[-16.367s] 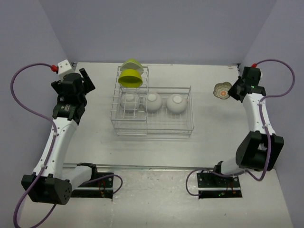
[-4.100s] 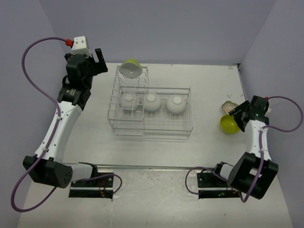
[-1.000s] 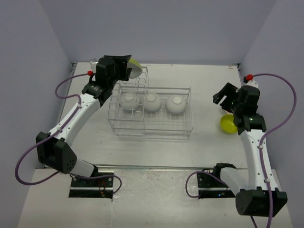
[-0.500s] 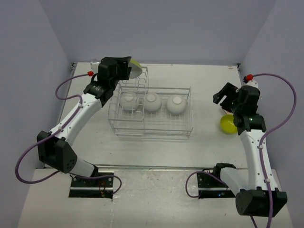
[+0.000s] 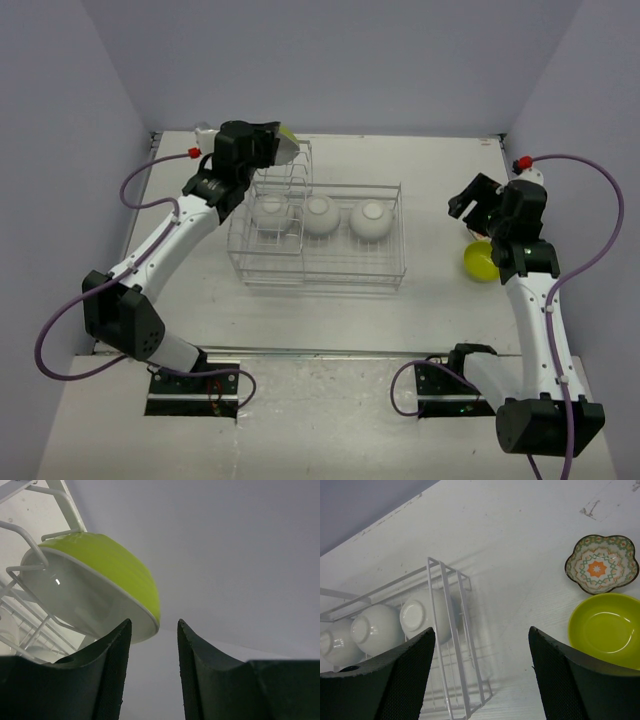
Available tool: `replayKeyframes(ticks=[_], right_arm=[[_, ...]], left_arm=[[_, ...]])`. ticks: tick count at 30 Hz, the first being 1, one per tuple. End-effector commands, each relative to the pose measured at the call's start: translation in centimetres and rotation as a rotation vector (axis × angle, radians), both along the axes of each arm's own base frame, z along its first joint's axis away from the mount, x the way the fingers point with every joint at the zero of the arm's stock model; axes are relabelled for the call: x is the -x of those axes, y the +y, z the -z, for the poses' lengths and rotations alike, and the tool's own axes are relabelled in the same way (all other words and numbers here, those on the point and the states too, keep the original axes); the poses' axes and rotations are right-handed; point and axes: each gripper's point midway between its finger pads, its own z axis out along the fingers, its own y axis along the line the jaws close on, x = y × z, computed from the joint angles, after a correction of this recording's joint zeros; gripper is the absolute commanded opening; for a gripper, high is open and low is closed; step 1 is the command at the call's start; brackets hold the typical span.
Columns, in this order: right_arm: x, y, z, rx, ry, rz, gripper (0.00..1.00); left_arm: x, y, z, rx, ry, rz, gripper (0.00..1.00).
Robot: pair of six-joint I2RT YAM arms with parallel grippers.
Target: Unload the bowls from the dish rack
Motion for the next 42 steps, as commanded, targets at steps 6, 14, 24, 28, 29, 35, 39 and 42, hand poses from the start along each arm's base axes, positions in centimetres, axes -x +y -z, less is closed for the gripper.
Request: replayKeyframes(ticks=[6, 14, 24, 28, 29, 35, 39, 42], right_arm=[[-0.4, -0.3, -0.5, 0.026, -0.031, 0.003, 0.76], [-0.4, -0.2, -0.3, 0.025, -0.028, 0.001, 0.76], [-0.3, 0.0, -0.2, 0.025, -0.027, -0.004, 0.76], [-0.2, -0.1, -0.2, 0.027, -0.028, -0.004, 0.76], [-0.2, -0.1, -0.2, 0.028, -0.027, -0.002, 0.76], [-0.1, 0.0, -0.2, 0.031, -0.028, -0.003, 0.76], [-0.1, 0.0, -0.3, 0.032, -0.033, -0.005, 0.76], [-0.1, 0.0, -0.3, 0.034, -0.033, -0.005, 0.76]], left_arm=[[-0.5, 0.6, -3.2, -0.022, -0.084, -0.052, 0.43], [-0.1, 1.2, -3.2, -0.067, -0.074, -0.075, 0.42], [-0.1, 1.1, -3.1, -0.088, -0.072, -0.083, 0.35], [-0.1, 1.0, -2.8, -0.094, -0.065, -0.082, 0.35], [-0.1, 1.1, -2.8, -0.099, -0.065, -0.086, 0.35], [-0.1, 1.1, -2.3, -0.106, -0.054, -0.09, 0.3], [-0.2, 1.1, -2.0, -0.111, -0.049, -0.09, 0.29], [-0.1, 1.0, -1.9, -0.112, -0.047, -0.09, 0.26]])
